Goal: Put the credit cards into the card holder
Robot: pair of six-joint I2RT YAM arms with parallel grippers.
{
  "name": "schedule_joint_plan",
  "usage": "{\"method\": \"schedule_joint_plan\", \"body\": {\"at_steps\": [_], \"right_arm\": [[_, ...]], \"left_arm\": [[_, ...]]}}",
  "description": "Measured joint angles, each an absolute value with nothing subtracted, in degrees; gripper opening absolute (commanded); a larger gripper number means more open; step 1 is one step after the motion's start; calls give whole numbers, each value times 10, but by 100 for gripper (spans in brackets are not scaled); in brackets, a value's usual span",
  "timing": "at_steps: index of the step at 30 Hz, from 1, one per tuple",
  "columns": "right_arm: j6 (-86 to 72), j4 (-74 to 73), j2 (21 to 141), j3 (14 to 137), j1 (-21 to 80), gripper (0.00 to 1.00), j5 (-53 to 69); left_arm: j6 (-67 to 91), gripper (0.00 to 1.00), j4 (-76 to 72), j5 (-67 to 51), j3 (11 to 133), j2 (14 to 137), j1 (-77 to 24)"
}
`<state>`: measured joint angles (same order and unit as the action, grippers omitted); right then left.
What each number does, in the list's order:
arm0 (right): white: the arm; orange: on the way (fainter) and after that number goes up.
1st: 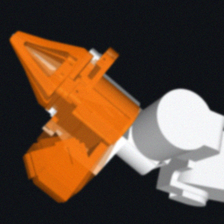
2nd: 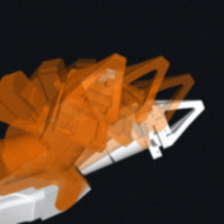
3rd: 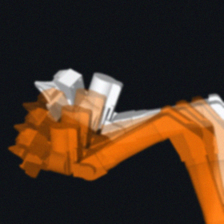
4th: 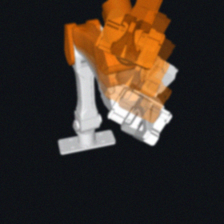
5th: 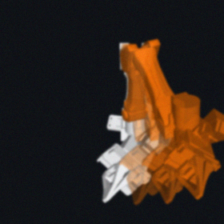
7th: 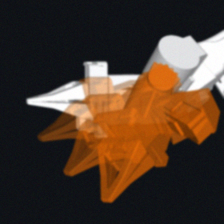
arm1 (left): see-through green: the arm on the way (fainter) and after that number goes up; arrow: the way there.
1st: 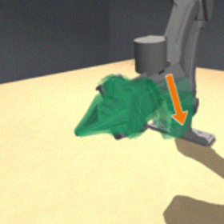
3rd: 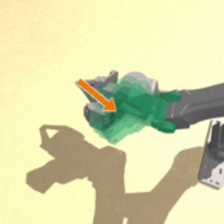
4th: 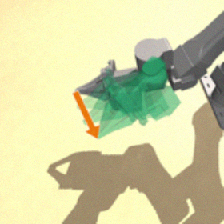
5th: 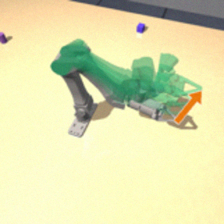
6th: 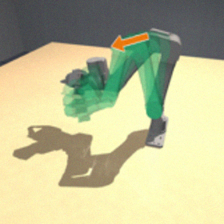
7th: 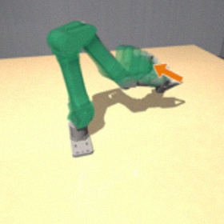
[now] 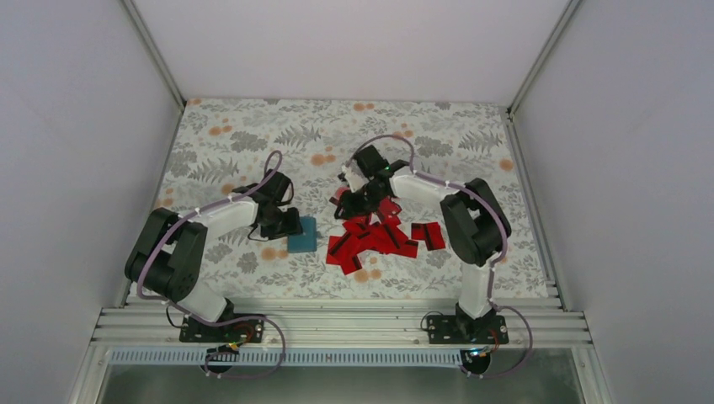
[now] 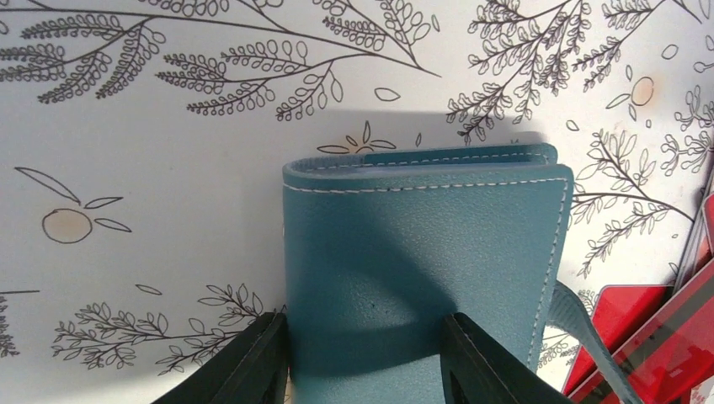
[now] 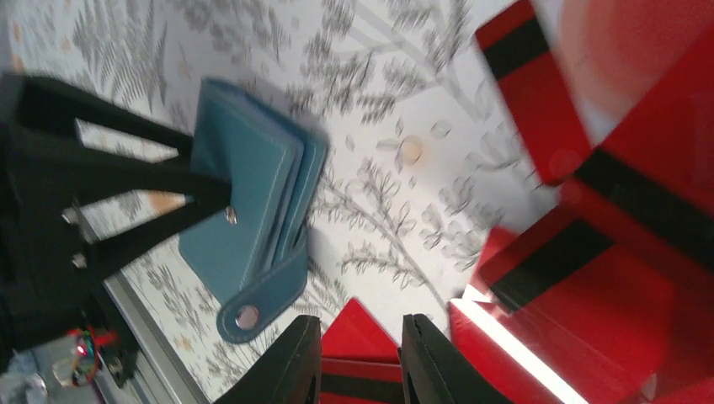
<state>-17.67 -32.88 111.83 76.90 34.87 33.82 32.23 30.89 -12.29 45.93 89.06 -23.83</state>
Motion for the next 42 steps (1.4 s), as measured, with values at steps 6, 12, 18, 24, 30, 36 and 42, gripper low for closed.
{"method": "schedule_joint_plan", "body": {"at_steps": [6,12,18,24,30,36,42], "right_arm": [[-145,-334,1125,745,402,24,327],[-138,-332,1160,765,420,22,332],[-134,-329,1189,793,423,21,361],[-135,-320,1191,800,425,21,393],[-138,-311,1196,806,428,20,419],[-140,-311,1192,811,425,25,389],[-141,-308,1142,748,415,18,354]], "left_arm": [[319,35,308,-127,458,891,-236],[315,27,305,-136,458,891,-235],[315,26,304,-138,457,889,-235],[315,23,296,-139,451,886,-235],[315,22,294,-142,451,886,-234],[315,22,295,-142,451,886,-234],[311,22,295,-142,451,886,-234]]}}
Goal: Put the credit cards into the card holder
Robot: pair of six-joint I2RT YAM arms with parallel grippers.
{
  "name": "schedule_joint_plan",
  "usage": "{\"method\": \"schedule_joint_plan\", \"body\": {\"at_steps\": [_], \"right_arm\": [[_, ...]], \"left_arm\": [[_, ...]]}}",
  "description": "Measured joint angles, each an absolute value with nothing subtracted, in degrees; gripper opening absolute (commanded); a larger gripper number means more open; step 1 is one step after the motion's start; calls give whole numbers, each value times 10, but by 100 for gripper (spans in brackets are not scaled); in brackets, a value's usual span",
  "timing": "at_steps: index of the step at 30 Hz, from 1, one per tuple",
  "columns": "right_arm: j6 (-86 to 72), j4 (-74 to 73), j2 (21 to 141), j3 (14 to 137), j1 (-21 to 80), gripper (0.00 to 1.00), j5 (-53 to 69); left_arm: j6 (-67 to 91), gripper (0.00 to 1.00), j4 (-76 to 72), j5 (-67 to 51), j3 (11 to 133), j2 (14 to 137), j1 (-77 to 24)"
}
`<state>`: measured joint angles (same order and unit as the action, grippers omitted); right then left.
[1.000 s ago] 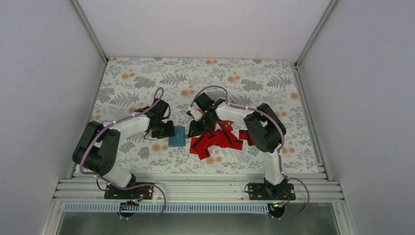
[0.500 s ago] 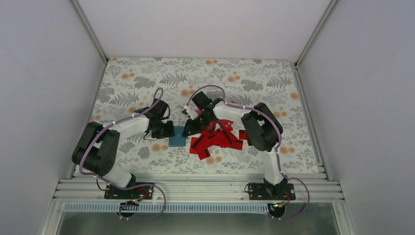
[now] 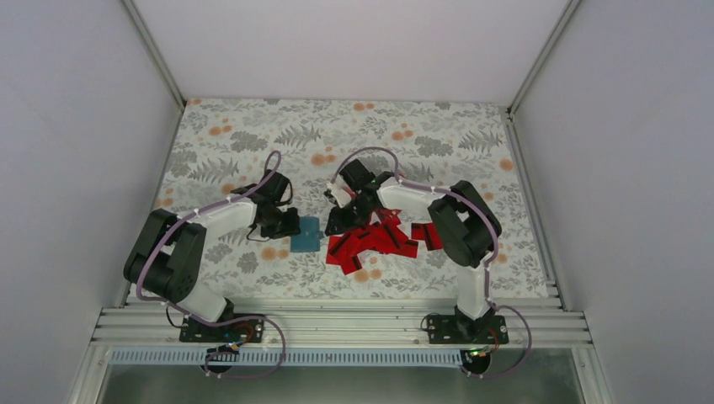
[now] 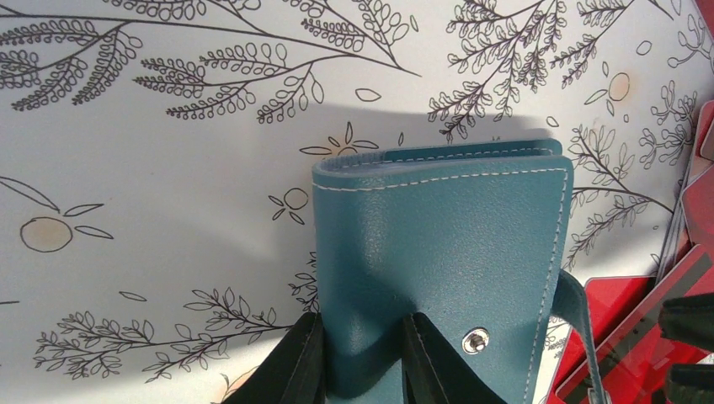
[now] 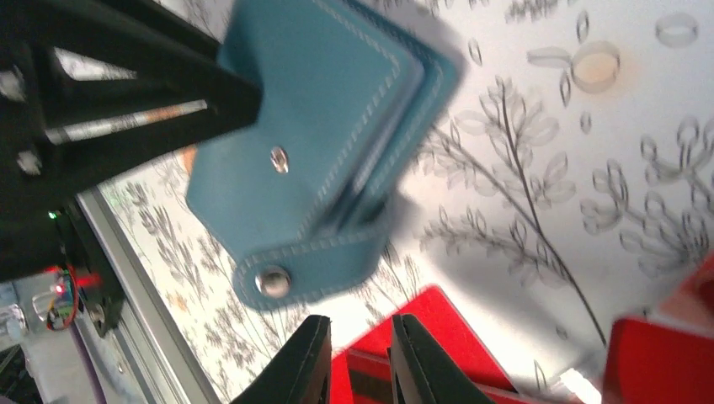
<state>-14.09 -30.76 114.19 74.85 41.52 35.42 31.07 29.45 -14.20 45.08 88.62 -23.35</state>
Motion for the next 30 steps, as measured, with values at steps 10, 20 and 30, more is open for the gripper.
{"method": "schedule_joint_plan", "body": {"at_steps": [10,20,30], "right_arm": [[-96,-307,1130,710,415,18,361],[-66,-310,1188,769,416,18,371],[-46,-310,1208,780,415,20,422]], "left_arm": [[309,22,295,-142,451,887,-234],[309,22,296,-151,461,898,-234],[309,22,302,-154,467,905,-234]]}}
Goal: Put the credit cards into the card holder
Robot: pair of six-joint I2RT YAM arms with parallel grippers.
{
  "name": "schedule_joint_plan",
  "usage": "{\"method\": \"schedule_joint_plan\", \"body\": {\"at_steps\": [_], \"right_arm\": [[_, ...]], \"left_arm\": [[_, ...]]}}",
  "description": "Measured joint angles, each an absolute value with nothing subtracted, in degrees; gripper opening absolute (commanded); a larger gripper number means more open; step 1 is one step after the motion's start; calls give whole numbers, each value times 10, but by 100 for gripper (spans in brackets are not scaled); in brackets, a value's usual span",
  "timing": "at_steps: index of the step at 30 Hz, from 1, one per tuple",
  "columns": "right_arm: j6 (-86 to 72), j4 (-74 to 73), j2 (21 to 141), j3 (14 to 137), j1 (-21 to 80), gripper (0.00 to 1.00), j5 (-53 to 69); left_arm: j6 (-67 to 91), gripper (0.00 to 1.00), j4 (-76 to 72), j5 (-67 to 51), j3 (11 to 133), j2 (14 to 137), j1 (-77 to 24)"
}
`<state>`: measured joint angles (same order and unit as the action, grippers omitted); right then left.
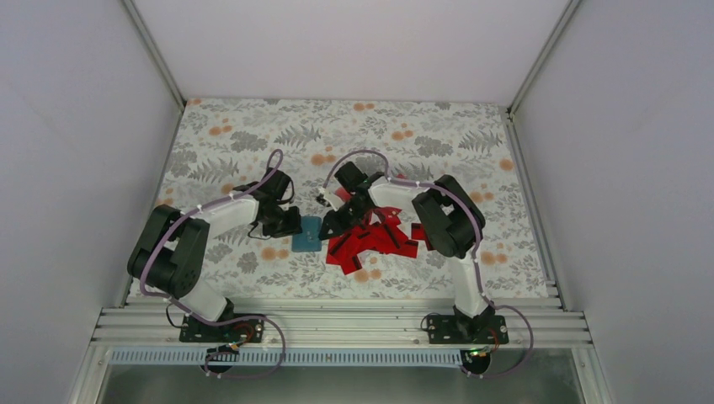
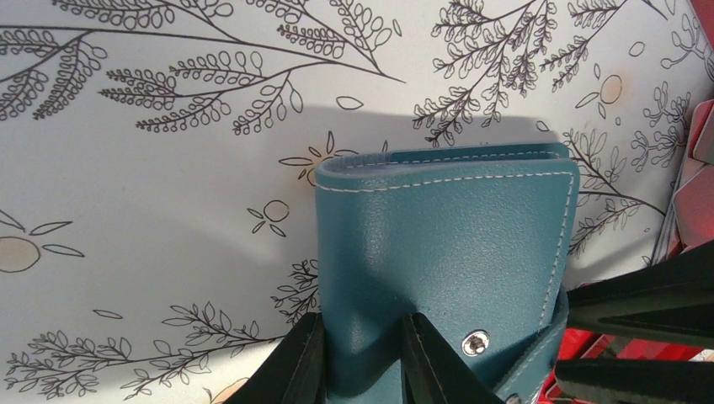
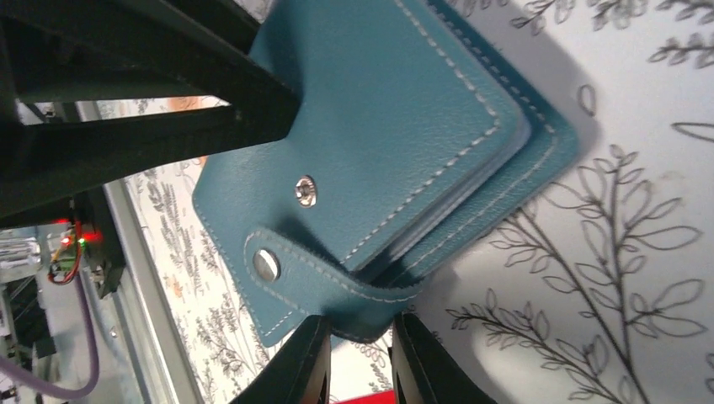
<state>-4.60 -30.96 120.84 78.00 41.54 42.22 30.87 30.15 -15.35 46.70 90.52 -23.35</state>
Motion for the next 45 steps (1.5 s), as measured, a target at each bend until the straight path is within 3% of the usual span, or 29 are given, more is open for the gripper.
{"method": "schedule_joint_plan", "body": {"at_steps": [30,45], "right_arm": [[-134,-255,1219,759,411,25,507],[-138,-347,1218,820,457,30,374]], "left_arm": [[306,21,305,-157,473,911,-230],[306,21,305,-155,473,911,-228]]}}
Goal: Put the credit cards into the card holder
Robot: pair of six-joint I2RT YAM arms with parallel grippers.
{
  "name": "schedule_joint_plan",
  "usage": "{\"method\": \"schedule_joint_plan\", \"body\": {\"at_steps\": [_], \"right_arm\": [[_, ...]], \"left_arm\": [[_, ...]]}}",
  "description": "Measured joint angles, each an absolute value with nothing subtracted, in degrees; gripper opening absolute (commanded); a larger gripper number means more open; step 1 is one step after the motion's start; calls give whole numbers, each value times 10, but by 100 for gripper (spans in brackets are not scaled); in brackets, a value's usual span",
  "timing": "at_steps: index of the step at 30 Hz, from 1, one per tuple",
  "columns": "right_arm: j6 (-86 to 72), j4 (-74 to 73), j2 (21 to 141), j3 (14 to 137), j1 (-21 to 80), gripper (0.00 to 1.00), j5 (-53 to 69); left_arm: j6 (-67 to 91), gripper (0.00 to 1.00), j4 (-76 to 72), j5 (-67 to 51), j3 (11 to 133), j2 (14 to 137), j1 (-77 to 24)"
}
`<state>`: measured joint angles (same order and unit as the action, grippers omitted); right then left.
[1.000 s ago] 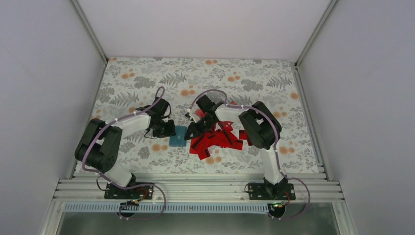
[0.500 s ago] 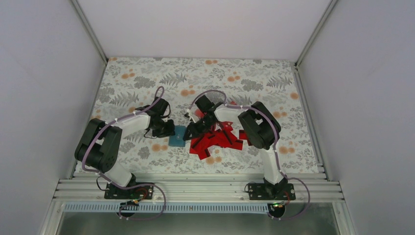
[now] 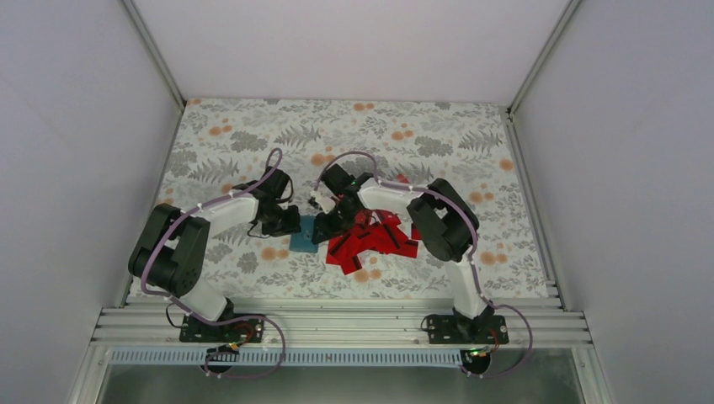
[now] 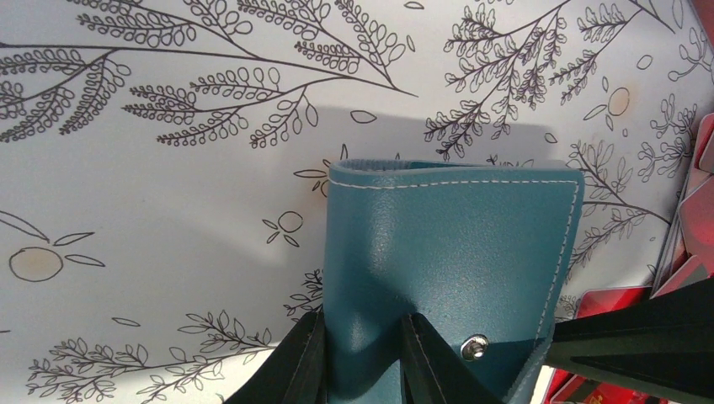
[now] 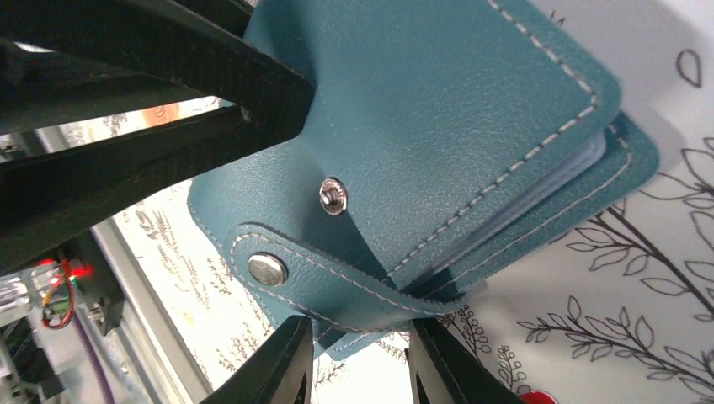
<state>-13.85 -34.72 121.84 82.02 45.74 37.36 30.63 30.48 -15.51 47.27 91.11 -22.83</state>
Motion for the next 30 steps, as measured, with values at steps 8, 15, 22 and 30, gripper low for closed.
{"method": "schedule_joint_plan", "body": {"at_steps": [8,15,22,30], "right_arm": [[-176,-361,1214,832,475,30,319],[-199,-374,1216,850,484,32,282],[-213,-394,1231,886,489,33,237],[-216,-409,1240,904,492,33,223]], "left_arm": [[307,21,300,-155,468,907,-228],[309,21,291,-151,457,897,-227],[317,21,288,-145,454,893,-226],[322,22,280,-143,447,888,-226]]}}
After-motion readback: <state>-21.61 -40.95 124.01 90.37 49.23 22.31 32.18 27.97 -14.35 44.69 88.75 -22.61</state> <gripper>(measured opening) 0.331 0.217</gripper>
